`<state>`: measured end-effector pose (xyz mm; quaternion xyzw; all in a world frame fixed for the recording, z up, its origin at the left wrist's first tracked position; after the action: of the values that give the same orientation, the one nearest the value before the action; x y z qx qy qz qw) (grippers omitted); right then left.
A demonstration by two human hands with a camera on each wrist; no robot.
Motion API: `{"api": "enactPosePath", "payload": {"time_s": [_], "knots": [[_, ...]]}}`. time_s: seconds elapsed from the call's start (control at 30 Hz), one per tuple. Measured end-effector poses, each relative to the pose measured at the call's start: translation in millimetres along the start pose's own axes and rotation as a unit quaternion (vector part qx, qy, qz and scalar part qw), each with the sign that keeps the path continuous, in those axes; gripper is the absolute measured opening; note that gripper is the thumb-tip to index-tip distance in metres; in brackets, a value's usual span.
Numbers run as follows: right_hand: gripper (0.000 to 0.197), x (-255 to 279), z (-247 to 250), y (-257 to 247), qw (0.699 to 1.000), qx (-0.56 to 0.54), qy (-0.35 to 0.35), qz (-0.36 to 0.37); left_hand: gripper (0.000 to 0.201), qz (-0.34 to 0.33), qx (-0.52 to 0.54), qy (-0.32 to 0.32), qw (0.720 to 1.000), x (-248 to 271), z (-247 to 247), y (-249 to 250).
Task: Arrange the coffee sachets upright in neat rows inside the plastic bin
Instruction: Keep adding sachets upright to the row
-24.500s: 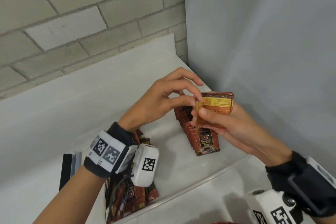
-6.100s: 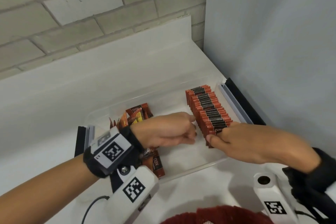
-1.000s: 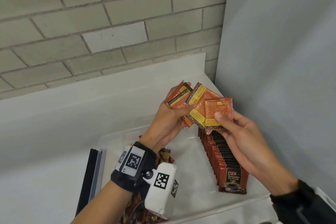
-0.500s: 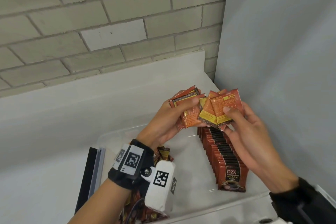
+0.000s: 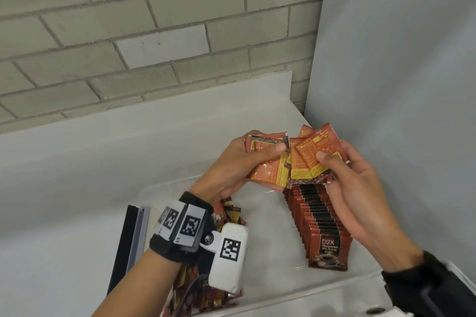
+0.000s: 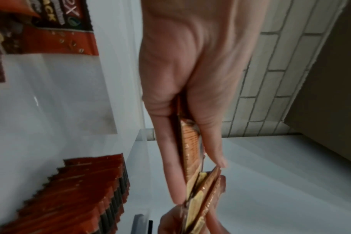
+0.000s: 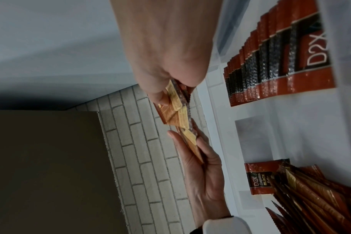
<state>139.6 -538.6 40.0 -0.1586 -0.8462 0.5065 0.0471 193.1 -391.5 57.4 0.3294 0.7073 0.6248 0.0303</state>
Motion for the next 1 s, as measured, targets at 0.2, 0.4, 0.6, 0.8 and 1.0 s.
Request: {"api": "enactPosePath", "payload": {"time_s": [0.2, 0.4, 0.6, 0.8, 1.0], "knots": [[0.026, 4.0, -1.4, 5.9, 0.998, 0.066, -0.011, -0.008, 0.039, 0.028, -0.055, -0.056, 0.997, 4.5, -10.6, -3.7], [0.022, 5.1, -6.6, 4.8, 0.996, 0.077, -0.033, -0.009, 0.040, 0.035, -0.038, -0.145, 0.988, 8.0, -10.1, -6.5], [0.020, 7.9, -6.7, 8.5, 0.993, 0.109, -0.035, -0.023, 0.038, 0.001, -0.075, -0.090, 0.993, 5.2, -5.6, -1.5], [0.018, 9.8, -2.8, 10.0, 0.994, 0.103, -0.021, -0.032, 0.032, -0.026, -0.109, -0.030, 0.993, 3.7, 2.9, 7.9], [0.020, 8.6, 1.4, 10.8, 0.997, 0.069, -0.004, -0.039, 0.022, -0.012, -0.012, -0.049, 0.999, 1.1, 6.6, 7.0]]}}
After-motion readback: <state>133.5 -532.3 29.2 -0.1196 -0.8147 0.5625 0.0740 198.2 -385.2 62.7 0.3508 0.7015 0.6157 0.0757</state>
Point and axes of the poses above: each hand's wrist, its own x-axis away from the middle knuckle, its own z-axis out of the back of the hand, y = z × x, the point moved 9 cm from there along -x, towards the middle knuckle, and after that the axes turned 10 degrees about z, right-handed, at the moved point
